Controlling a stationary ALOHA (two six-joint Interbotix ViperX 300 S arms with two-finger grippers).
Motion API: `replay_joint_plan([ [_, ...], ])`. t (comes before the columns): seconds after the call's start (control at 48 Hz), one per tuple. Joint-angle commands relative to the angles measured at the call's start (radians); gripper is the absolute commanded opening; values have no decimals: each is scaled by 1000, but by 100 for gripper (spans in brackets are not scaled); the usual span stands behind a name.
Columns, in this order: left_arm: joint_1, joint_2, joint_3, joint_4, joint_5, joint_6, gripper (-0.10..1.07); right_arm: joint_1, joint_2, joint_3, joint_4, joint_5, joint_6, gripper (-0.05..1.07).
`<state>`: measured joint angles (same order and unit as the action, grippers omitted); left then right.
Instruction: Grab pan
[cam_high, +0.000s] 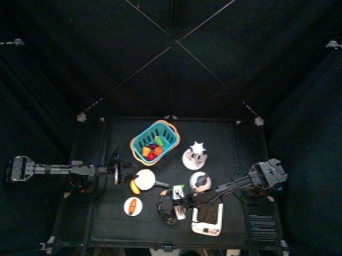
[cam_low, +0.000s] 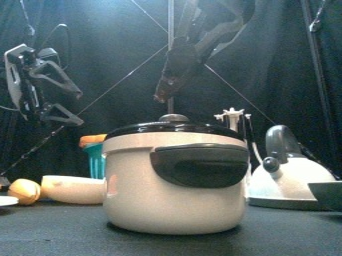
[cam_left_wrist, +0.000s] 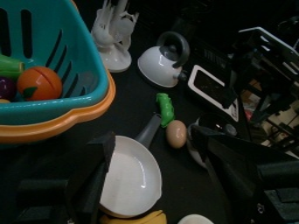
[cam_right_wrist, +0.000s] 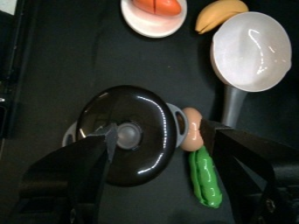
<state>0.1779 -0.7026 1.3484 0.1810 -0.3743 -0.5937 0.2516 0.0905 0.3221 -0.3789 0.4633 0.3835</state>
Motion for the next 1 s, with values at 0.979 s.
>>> replay_joint_plan([
  [0.979, -60, -95, -14, -2, 413, 3, 101, -259, 91, -11, 189, -285, -5, 102],
])
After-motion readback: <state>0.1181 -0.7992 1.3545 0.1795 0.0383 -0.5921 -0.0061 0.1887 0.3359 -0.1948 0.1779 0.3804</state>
